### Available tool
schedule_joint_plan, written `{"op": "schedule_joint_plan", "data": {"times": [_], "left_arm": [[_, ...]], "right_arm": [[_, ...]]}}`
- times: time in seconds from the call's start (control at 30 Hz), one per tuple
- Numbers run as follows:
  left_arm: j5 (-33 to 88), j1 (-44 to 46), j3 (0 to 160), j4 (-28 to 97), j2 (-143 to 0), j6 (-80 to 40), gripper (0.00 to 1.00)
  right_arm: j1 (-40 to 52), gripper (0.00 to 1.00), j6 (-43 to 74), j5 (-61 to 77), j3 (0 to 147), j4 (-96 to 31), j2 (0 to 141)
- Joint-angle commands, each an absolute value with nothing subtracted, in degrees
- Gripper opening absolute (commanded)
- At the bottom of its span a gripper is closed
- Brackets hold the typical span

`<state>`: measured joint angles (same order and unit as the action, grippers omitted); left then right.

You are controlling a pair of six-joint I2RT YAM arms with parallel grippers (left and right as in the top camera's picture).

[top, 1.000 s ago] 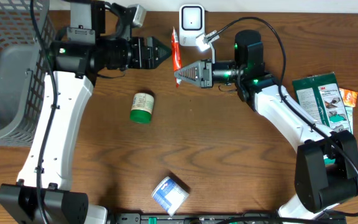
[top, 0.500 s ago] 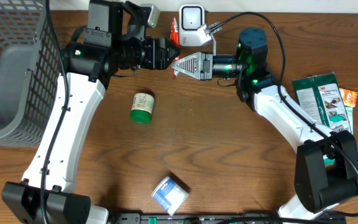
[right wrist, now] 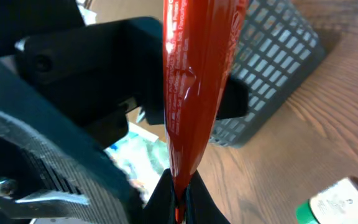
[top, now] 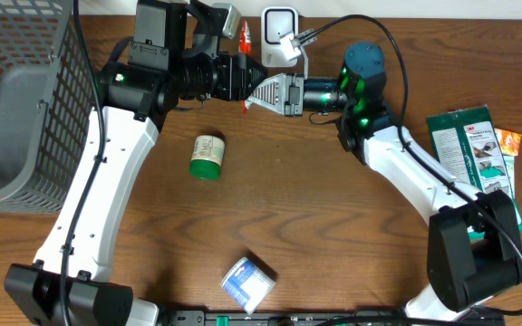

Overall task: Scan the item barcode
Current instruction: 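Bring the stick toward the left gripper and grasp it with the left gripper, then open the right gripper and retract it to the right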

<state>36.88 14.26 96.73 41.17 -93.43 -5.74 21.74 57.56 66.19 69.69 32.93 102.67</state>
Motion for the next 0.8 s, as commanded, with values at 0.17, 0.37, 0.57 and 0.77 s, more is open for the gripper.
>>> {"op": "schedule_joint_plan", "data": {"times": [0.17, 0.37, 0.57, 0.77], "left_arm": [[36.36, 14.33, 96.64, 40.62, -94.11, -5.17, 0.50], [36.36, 14.33, 96.64, 39.92, -94.11, -5.17, 0.46], [34.57, 14.33, 96.64, 39.92, -94.11, -5.17, 0.31], [31.81, 14.33, 96.64, 40.03, -94.11, -5.17, 0.27]], "right_arm": [[22.28, 0.01, 60.42, 66.52, 70.35, 33.65, 101.25], [22.46, 0.01, 60.40, 66.46, 70.35, 33.67, 101.25], [22.33, 0.01, 60.40, 66.02, 70.35, 33.67, 101.25], [22.33, 0.01, 60.42, 66.00, 70.35, 33.67, 101.25]]}}
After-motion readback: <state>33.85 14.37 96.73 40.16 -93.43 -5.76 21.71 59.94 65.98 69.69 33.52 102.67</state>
